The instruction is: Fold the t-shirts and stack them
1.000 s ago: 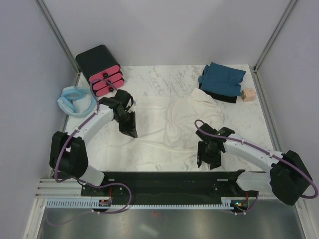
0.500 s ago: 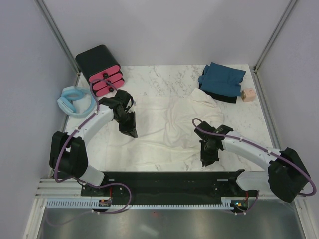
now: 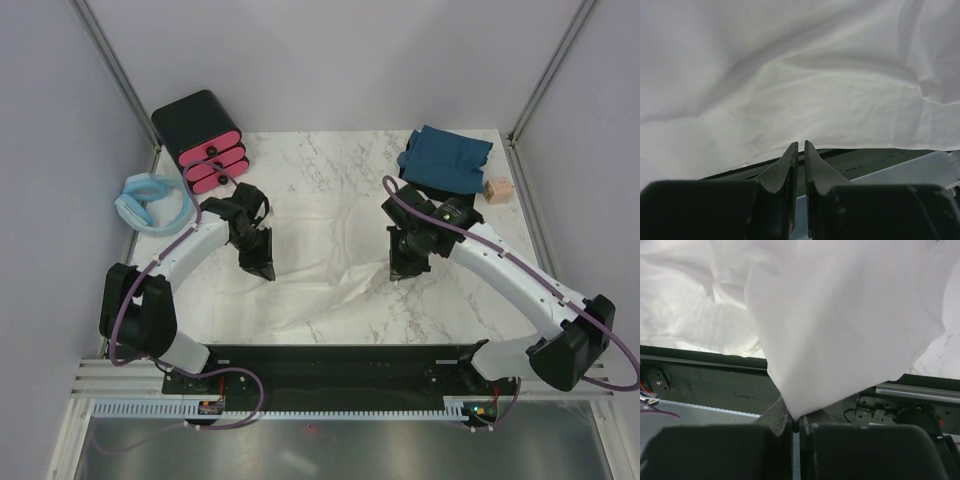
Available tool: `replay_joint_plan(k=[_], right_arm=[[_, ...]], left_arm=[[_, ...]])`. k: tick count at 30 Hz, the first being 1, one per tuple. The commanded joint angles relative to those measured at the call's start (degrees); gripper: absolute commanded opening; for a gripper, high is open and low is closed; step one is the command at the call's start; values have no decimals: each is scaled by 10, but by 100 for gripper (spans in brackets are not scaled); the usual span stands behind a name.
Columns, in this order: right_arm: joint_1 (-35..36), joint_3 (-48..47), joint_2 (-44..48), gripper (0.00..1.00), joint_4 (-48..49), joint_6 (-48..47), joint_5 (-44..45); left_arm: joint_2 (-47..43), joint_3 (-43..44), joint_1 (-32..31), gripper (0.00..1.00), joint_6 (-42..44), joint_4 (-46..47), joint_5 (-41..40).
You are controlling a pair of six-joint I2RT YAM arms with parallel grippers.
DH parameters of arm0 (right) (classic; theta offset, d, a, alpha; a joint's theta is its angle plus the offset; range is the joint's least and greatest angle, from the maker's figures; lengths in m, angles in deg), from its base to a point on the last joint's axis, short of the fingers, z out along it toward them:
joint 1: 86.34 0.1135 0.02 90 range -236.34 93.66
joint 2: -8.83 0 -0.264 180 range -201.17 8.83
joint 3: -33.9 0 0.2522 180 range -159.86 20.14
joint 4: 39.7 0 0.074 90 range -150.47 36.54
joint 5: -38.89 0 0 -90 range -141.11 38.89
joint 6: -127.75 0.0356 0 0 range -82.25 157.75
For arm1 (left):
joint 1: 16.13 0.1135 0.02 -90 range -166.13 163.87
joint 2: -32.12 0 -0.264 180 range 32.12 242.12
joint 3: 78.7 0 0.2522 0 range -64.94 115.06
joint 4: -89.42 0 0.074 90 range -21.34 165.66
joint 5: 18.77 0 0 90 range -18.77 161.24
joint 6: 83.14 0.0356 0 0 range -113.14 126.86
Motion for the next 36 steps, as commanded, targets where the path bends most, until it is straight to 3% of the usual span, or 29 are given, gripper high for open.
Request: replay_joint_plan(k=[1, 4, 7, 15, 18, 19, 22, 29, 36], right_arm=[[-3, -99, -51, 0, -68, -43, 43], [-15, -150, -90, 2, -81, -66, 44], [-27, -186, -126, 23, -72, -84, 56], [-91, -260, -271, 19, 21, -152, 53], [-96, -315, -307, 25, -10, -193, 42], [-96, -315, -301, 31, -16, -200, 40], [-97, -271, -245, 55, -25, -205, 66], [-100, -59, -139, 52, -33, -177, 70], [-99, 28, -128, 53, 8, -174, 36]], left_arm=[[1, -1, -4, 16, -4, 0, -10], [1, -2, -5, 15, 3, -1, -9], [0, -7, -5, 15, 4, 1, -14], [1, -20, -4, 15, 4, 8, -9], [-1, -18, -4, 15, 6, 5, -10], [-2, -19, -5, 14, 6, 5, -11], [-4, -23, -5, 15, 4, 6, -14], [14, -23, -4, 14, 0, 14, -3], [35, 2, -5, 14, 3, 13, 0]])
